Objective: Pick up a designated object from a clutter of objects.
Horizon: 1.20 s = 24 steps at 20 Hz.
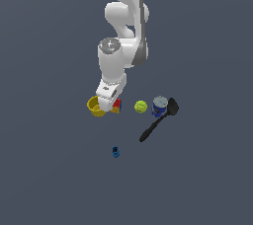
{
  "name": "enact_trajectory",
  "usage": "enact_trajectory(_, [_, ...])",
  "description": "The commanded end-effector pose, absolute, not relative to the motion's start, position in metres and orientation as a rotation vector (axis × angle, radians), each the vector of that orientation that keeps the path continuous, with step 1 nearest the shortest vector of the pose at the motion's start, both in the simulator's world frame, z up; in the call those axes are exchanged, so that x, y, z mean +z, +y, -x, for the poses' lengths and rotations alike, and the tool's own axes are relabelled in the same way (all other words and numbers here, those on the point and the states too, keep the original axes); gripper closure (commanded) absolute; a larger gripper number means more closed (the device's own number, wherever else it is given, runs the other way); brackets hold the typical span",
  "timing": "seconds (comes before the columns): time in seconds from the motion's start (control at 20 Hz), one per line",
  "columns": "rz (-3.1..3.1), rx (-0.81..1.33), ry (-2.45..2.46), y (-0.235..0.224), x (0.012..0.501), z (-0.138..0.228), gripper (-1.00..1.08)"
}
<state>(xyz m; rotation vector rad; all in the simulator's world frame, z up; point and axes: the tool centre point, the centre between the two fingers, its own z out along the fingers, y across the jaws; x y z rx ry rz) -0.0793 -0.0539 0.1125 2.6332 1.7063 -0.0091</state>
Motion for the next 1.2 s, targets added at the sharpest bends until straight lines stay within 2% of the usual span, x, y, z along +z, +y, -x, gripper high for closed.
enact_trajectory(0.0, [-2.587, -0.007, 1.777, -0.056, 0.105, 0.086, -0.92])
enact_trajectory(0.55, [-2.463, -0.001, 1.95, -0.06, 0.085, 0.105, -0.92])
enact_trajectory(1.15, [-2.452, 0.0, 1.964, -0.06, 0.075, 0.107, -0.92])
